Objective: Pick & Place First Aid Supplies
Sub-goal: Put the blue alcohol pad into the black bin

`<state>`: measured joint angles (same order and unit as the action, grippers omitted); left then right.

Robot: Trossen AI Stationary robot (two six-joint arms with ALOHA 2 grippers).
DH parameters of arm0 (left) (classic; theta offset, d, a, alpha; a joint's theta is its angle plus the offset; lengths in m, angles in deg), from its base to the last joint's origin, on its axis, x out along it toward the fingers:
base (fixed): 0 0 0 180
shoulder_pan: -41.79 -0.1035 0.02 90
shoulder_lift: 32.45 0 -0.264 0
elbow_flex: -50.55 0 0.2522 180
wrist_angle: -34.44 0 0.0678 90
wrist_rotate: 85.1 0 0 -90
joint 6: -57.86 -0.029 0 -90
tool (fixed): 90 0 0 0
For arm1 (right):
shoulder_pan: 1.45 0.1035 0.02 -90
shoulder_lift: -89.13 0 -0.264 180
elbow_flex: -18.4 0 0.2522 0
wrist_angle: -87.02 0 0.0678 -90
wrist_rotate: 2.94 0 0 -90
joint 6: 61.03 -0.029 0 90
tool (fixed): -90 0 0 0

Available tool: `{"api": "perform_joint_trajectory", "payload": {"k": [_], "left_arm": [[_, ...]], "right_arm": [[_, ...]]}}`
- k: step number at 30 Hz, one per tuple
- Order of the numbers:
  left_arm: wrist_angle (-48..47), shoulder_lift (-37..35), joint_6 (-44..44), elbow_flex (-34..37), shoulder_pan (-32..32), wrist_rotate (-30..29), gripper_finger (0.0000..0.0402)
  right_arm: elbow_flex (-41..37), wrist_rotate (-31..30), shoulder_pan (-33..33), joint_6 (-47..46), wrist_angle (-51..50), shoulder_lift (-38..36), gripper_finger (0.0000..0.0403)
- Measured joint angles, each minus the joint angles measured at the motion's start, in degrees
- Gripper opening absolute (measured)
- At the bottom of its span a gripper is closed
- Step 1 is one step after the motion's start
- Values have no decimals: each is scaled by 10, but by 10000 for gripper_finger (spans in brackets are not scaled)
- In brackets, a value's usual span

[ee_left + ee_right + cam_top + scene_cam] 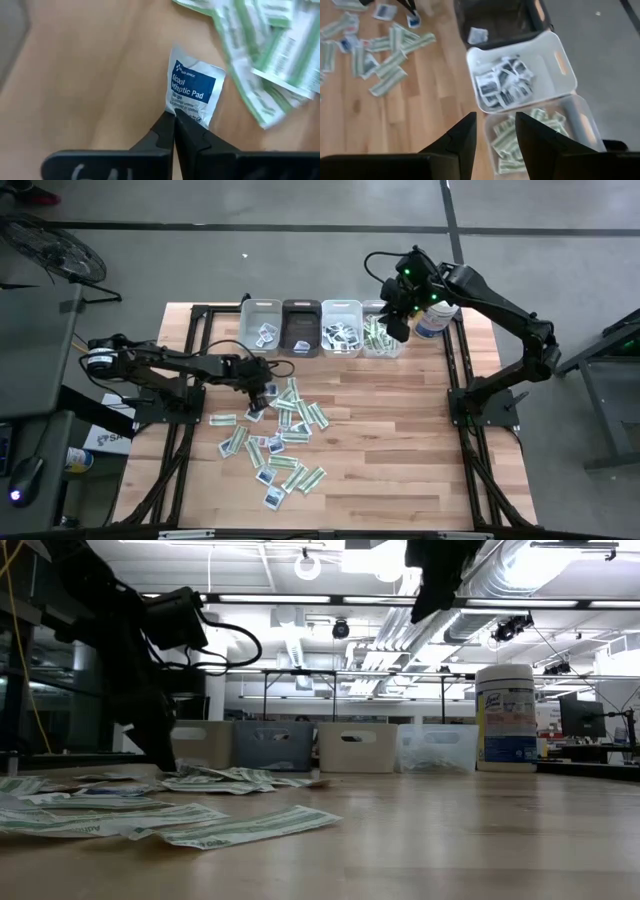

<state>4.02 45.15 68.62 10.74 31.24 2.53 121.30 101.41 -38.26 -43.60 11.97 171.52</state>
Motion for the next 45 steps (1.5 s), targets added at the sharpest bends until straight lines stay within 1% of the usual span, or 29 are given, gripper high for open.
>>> {"api": "perform_joint_trajectory", "payload": {"k": [6, 11, 15, 18, 22, 25, 33, 36, 39, 42, 43, 45], "left_arm": [[-50, -49, 0, -48, 2, 61, 1], [-69, -84, -20, -117, 1, 45, 0], [-78, -95, -53, -182, 1, -4, 0], [-100, -94, -83, -224, 1, -43, 0], [-100, -94, -90, -262, 1, -95, 0], [-101, -94, -90, -275, 1, -129, 0], [-97, -94, -90, -278, 0, -173, 0], [-97, -94, -86, -278, -13, -195, 0], [-97, -88, -82, -278, -47, -193, 0], [-93, -79, -119, -278, -92, -174, 0], [-85, -73, -135, -279, -107, -160, 0], [-75, -55, -178, -279, -140, -106, 0]], "right_arm": [[0, 31, 2, -9, 30, 0, 129], [0, 58, 6, -22, 76, 0, 129], [0, 89, 7, -33, 112, 2, 129], [0, 90, 9, -31, 134, 2, 129], [0, 88, 9, -30, 148, 2, 129], [0, 88, 9, -32, 150, 2, 129], [0, 79, 9, -35, 148, 2, 129], [0, 76, 9, -36, 147, 2, 129], [0, 55, 9, -57, 148, 2, 129], [0, 28, 9, -70, 148, 2, 129], [0, 15, 9, -71, 149, 2, 129], [0, -8, 9, -73, 149, 2, 129]]}}
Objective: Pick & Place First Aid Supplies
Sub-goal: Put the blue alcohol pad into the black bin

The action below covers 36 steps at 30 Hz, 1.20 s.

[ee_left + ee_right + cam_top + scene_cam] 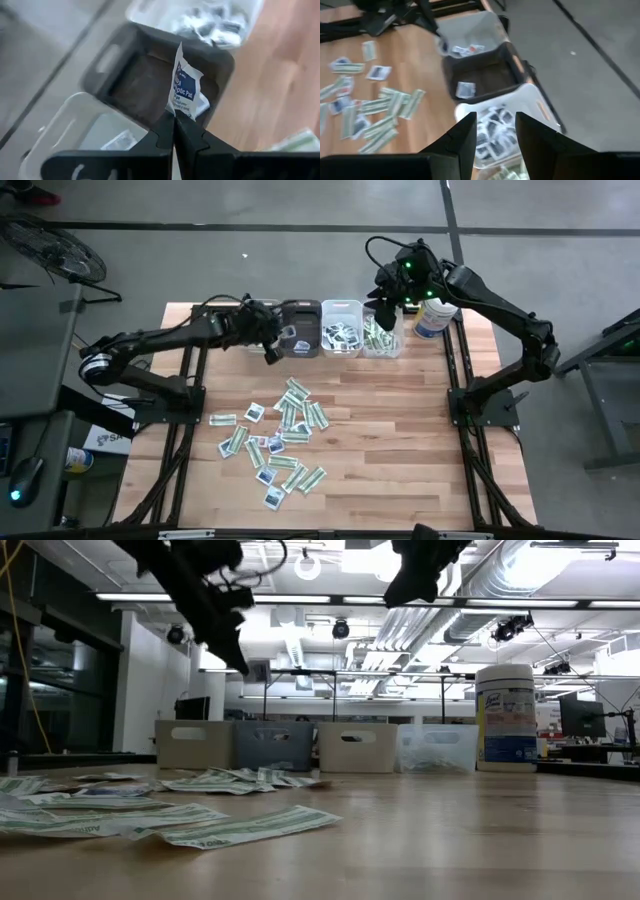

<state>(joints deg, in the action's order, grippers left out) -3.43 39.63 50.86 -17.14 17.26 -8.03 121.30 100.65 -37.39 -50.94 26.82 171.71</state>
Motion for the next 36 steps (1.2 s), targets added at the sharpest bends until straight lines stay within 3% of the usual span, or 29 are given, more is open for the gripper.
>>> {"api": "perform_joint_trajectory", "payload": {"k": [5, 17, 29, 36], "left_arm": [[66, 49, -96, 0, -64, 139, 0], [105, 133, -170, -28, -164, 311, 0], [107, 157, -152, -36, -171, 334, 2], [103, 157, -150, -36, -171, 319, 45]], "right_arm": [[0, -53, 0, -18, 1, 0, 129], [0, -100, 0, -84, 0, 0, 129], [0, -107, 0, -102, -3, 0, 129], [0, -103, 0, -103, -6, 0, 129]]}}
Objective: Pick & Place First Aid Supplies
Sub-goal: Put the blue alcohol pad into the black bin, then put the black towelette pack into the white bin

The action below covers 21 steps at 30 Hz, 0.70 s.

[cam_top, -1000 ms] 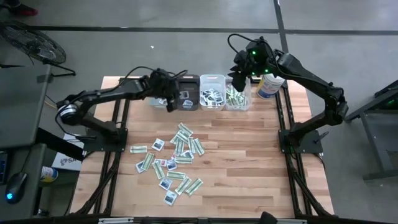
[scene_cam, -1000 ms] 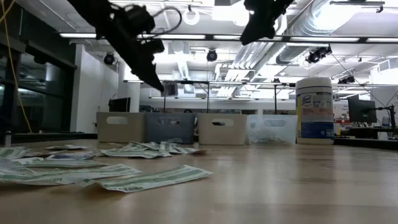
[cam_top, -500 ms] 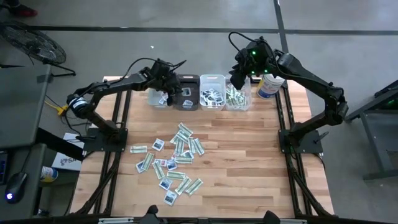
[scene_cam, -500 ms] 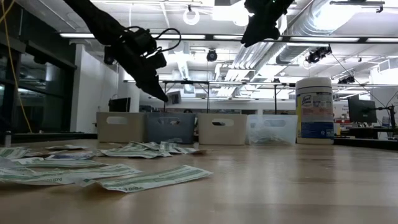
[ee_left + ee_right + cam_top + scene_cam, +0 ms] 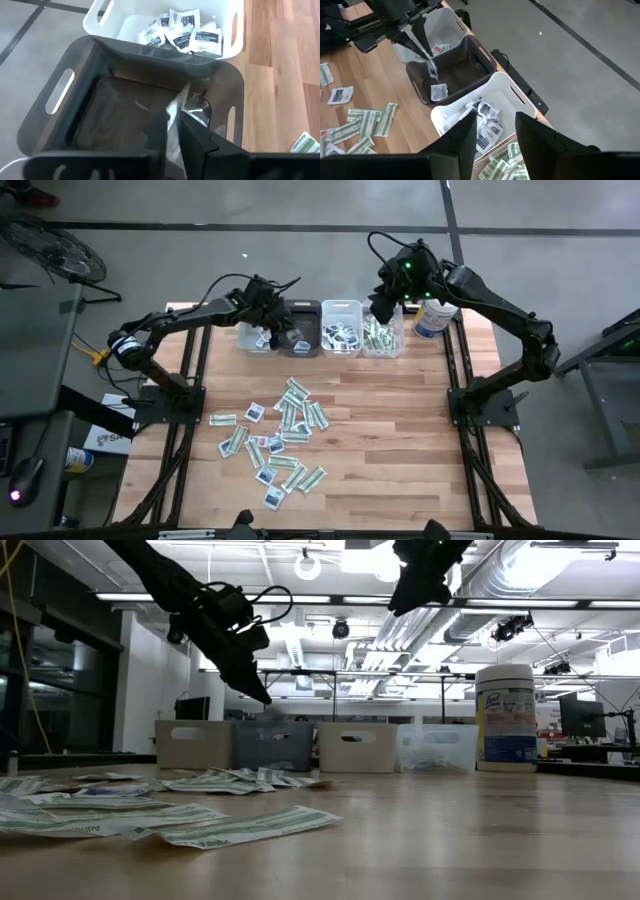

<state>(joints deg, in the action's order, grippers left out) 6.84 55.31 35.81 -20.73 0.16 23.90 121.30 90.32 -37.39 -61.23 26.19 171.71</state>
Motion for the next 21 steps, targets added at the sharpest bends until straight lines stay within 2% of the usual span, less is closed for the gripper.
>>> {"api": "perform_joint_trajectory", "payload": {"k": [6, 9, 12, 16, 21], "left_arm": [[-2, 0, 9, 0, 0, 0, 88], [-3, -1, 12, 0, 0, 3, 95], [-23, -9, 16, 0, 0, 30, 96], [-130, -35, -2, 0, 10, 68, 97], [-319, -80, -61, 0, 55, 38, 97]], "right_arm": [[0, 3, 2, 0, -1, 0, 129], [0, 3, 5, 0, -1, 0, 129], [0, 3, 10, 2, -1, 0, 129], [0, 4, 13, 15, -1, 0, 129], [0, 4, 12, 26, -1, 0, 129]]}}
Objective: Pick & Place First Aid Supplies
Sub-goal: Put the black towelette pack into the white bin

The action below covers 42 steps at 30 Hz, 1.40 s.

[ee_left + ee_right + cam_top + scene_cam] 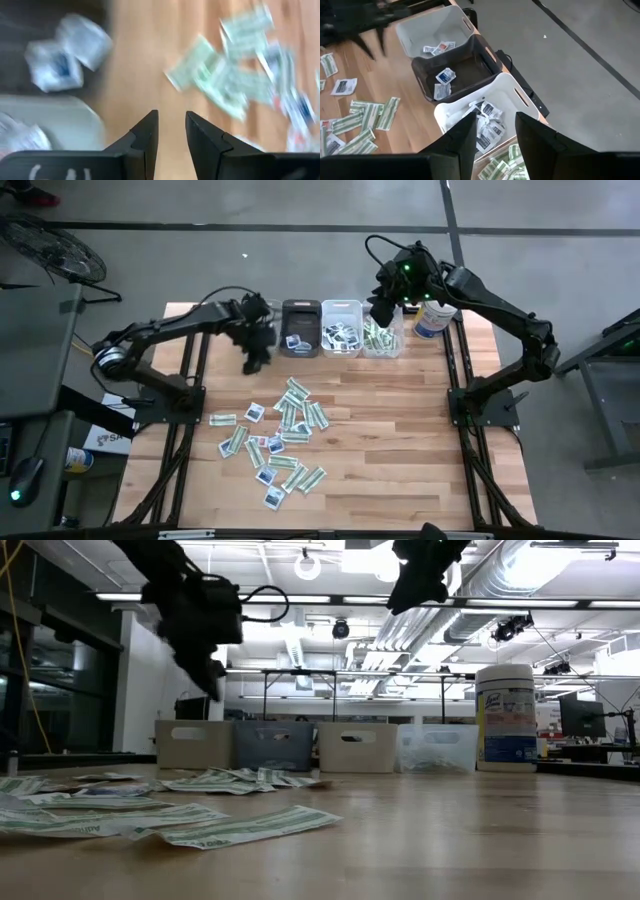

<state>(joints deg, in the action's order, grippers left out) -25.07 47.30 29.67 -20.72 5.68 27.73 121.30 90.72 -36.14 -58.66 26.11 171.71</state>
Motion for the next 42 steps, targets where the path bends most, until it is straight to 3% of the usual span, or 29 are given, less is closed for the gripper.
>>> {"api": "perform_joint_trajectory", "payload": {"k": [5, 12, 19, 29, 38, 42], "left_arm": [[-76, -56, 10, 32, 65, -40, 97], [-72, -128, 100, 89, 156, -67, 97], [-65, -140, 91, 137, 258, -111, 97], [-33, -114, 96, 154, 327, -139, 100], [-2, -29, 59, 154, 359, -134, 172], [-2, 10, 59, 154, 358, -176, 183]], "right_arm": [[0, 13, 0, 22, 0, 0, 129], [0, 35, 0, 52, -2, 0, 129], [0, 42, 0, 71, -2, 0, 129], [0, 41, 0, 82, -5, 0, 129], [0, 49, 0, 82, -6, 0, 129], [0, 59, 0, 82, -9, 0, 129]]}}
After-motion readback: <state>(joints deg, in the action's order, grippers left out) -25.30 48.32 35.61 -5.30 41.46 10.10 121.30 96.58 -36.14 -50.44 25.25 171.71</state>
